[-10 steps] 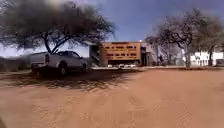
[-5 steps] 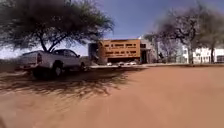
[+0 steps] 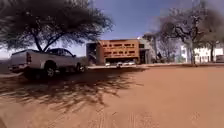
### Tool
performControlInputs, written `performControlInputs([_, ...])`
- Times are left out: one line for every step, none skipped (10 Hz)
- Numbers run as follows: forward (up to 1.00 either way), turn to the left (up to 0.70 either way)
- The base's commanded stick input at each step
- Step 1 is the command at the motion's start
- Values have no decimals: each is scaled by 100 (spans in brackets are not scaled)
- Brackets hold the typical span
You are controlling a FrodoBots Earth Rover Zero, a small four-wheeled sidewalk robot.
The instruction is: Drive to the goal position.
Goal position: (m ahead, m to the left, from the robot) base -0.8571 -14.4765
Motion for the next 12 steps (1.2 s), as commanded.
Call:
performControlInputs([100, 0])
performControlInputs([100, 0])
performControlInputs([100, -11])
performControlInputs([100, -29])
performControlInputs([100, -40])
performControlInputs([100, -40])
performControlInputs([100, -40])
performControlInputs([100, -40])
performControlInputs([100, -40])
performControlInputs([100, -40])
performControlInputs([100, -40])
performControlInputs([100, -40])
